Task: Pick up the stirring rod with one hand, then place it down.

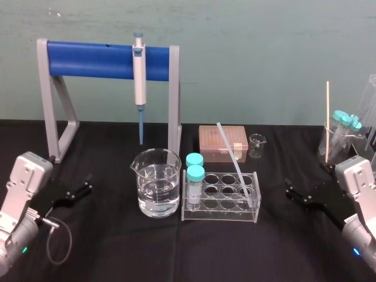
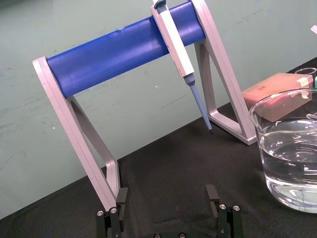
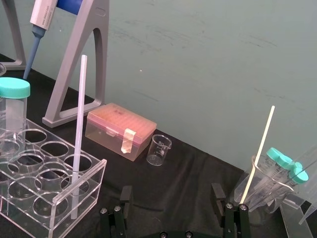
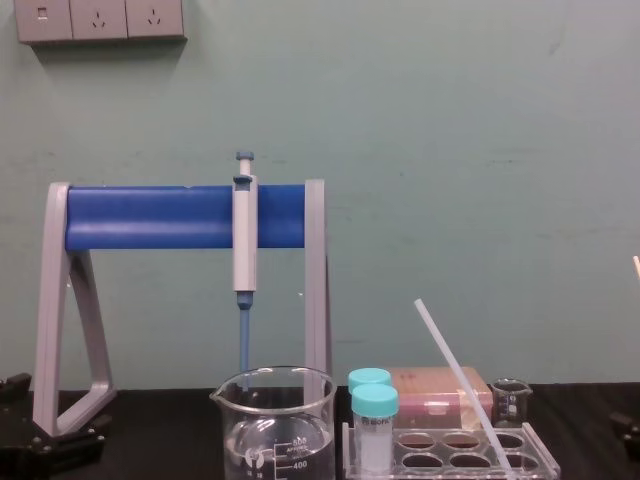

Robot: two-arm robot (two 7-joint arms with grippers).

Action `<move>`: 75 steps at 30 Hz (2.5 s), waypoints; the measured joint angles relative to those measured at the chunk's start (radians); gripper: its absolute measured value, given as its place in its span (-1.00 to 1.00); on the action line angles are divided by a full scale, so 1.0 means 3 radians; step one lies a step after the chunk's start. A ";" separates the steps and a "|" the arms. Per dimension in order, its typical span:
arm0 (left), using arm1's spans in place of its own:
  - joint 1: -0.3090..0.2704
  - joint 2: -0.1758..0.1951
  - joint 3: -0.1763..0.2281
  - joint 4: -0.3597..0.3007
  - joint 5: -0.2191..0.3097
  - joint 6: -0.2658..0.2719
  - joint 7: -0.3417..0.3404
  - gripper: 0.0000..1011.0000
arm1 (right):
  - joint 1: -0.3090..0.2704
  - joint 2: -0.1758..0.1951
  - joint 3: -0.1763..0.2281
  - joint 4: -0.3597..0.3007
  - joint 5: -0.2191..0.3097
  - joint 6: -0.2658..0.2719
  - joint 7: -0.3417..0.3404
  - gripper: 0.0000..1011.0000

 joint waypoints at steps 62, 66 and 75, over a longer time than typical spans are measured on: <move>0.0000 0.0000 0.0000 0.0000 0.0000 0.0000 0.0000 0.98 | 0.0000 0.0000 0.0000 0.0000 0.0000 0.0000 0.0000 0.98; 0.0000 0.0000 0.0000 0.0000 0.0000 0.0000 0.0000 0.98 | 0.0000 0.0000 0.0000 0.0000 0.0000 0.0000 0.0000 0.98; 0.0000 0.0000 0.0000 0.0000 0.0000 0.0000 0.0000 0.98 | 0.0000 0.0000 0.0000 0.0000 0.0000 0.0000 0.0000 0.98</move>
